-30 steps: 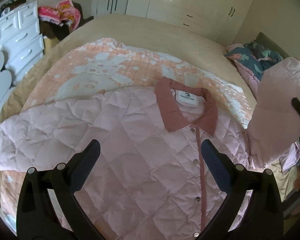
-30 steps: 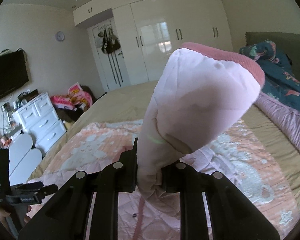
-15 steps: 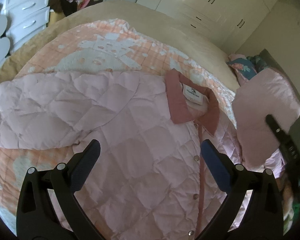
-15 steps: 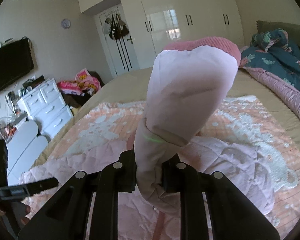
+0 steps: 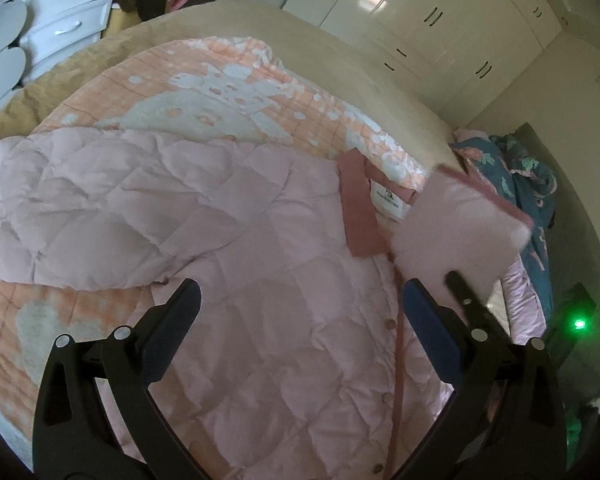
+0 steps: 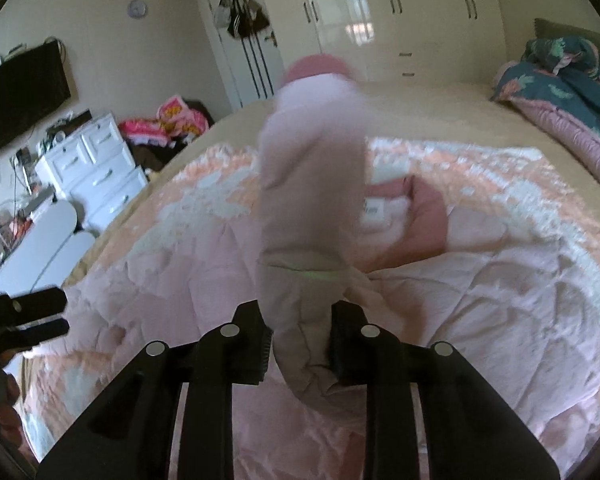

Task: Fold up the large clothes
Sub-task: 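Lower the sleeve onto the jacket front and open the right tool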

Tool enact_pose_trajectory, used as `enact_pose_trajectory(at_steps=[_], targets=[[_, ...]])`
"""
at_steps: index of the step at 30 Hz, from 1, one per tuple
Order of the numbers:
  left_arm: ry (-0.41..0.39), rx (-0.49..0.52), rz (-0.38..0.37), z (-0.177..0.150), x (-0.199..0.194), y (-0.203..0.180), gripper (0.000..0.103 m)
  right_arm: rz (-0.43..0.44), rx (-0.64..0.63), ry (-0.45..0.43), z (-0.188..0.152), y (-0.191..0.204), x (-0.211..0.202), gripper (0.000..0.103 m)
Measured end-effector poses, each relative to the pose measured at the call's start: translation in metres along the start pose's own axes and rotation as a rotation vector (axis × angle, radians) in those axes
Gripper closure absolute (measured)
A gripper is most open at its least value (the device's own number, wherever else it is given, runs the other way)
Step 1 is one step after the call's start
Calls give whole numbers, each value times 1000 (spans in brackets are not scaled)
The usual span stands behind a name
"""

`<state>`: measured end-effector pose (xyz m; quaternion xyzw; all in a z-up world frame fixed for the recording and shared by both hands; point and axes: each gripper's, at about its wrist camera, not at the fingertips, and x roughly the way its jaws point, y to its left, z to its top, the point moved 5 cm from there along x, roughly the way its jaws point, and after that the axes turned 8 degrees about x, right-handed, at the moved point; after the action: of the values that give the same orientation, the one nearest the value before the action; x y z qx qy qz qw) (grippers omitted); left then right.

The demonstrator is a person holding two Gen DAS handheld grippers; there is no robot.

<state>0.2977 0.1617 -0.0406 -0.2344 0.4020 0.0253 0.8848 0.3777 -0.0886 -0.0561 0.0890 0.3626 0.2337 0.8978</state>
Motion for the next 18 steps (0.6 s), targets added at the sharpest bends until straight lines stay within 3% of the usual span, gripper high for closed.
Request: enact_pose_trajectory(at_steps=[8,12,18], targets=[[31,-12,-20,-12,8,-1,9,57,-38,146,-47,17,26,60],[38,-27,-33,-15,9,-3,9,103,-22,216,-60,20,26,35],[63,-28,-32,-23,15,-8,9,179,-8,237,-72,23,-6,12]])
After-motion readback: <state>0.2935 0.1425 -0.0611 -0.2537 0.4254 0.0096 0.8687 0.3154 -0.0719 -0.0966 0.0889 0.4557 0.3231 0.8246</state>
